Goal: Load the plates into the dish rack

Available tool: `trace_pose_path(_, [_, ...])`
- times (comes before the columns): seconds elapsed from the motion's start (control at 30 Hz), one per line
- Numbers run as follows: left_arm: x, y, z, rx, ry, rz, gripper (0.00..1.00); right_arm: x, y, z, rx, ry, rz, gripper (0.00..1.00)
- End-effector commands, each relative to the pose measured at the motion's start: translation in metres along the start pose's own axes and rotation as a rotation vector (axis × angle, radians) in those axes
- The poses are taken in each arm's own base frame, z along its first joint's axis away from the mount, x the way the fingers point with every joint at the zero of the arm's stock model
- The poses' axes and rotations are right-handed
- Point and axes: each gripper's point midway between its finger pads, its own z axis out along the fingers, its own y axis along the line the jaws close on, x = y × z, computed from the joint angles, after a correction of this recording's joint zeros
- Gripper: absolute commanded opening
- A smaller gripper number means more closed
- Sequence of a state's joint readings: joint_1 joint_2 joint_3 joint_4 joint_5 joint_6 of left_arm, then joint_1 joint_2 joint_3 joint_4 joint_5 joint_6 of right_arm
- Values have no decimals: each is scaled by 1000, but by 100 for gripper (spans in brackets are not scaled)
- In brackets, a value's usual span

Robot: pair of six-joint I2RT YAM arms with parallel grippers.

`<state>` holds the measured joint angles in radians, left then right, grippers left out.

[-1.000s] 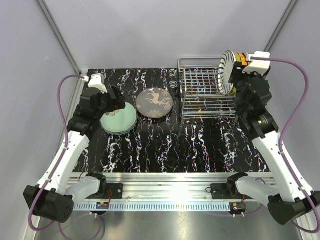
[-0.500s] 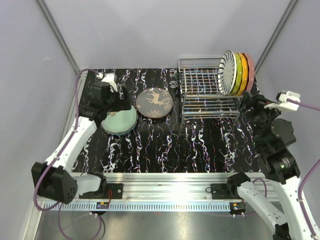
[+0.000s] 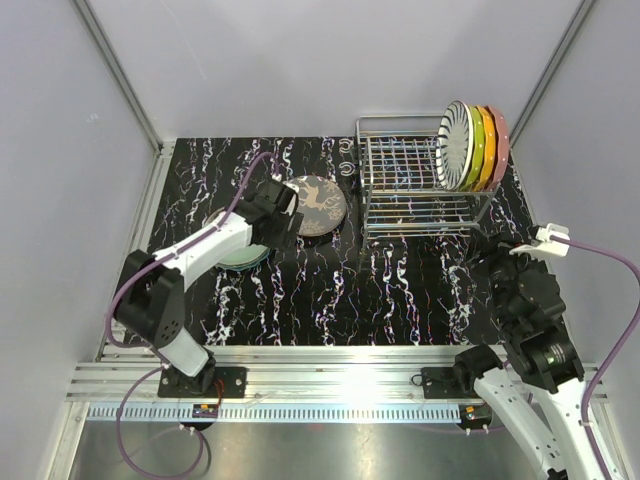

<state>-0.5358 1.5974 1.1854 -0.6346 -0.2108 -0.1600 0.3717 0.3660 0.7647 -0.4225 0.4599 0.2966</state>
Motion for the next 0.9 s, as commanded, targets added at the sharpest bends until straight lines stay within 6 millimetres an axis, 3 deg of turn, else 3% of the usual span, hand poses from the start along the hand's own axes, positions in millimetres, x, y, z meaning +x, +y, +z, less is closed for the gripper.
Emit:
trace_pose_path(0.0, [-13, 10, 0, -68, -24, 27, 75, -11, 8, -6, -44, -26, 43, 49])
trace_pose_path(0.2, [-5, 13, 16, -106, 12, 37, 61, -13, 10, -10, -64, -35, 61, 43])
trace_pose_path(0.4, [-4, 15, 27, -128, 21, 40, 57, -14, 11, -11, -73, -37, 63, 40])
trace_pose_path(0.63, [-1, 11, 37, -121, 43, 48, 42, -14, 12, -12, -82, -38, 67, 39])
trace_pose_path(0.87, [-3, 15, 44, -87, 44, -4, 41, -14, 13, -13, -85, -39, 68, 38])
